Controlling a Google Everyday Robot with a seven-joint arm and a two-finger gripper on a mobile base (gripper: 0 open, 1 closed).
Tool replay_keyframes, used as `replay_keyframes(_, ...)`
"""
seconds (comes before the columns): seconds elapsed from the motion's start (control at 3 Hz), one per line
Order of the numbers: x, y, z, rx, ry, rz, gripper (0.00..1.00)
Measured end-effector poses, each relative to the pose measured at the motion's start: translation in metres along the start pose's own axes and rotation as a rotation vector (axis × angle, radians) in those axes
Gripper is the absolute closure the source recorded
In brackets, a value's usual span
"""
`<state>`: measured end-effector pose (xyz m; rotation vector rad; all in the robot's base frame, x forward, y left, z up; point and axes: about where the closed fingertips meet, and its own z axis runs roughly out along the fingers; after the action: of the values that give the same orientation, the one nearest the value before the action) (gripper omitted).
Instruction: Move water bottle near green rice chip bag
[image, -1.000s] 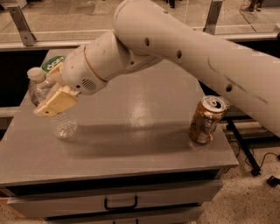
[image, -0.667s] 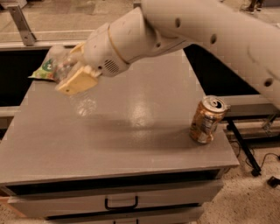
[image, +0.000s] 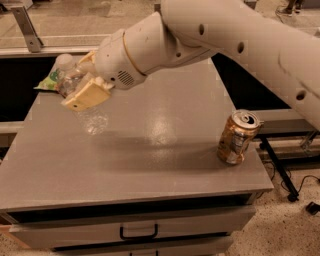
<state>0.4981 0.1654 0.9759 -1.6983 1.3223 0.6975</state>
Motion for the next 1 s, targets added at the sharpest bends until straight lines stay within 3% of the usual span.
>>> replay_keyframes(0.33, 0.02, -0.035, 0.01, 0.016, 0.01, -0.012, 1.0)
replay_keyframes(1.0, 0.056, -0.138, 0.011, 0.083, 0.043, -0.014, 1.0)
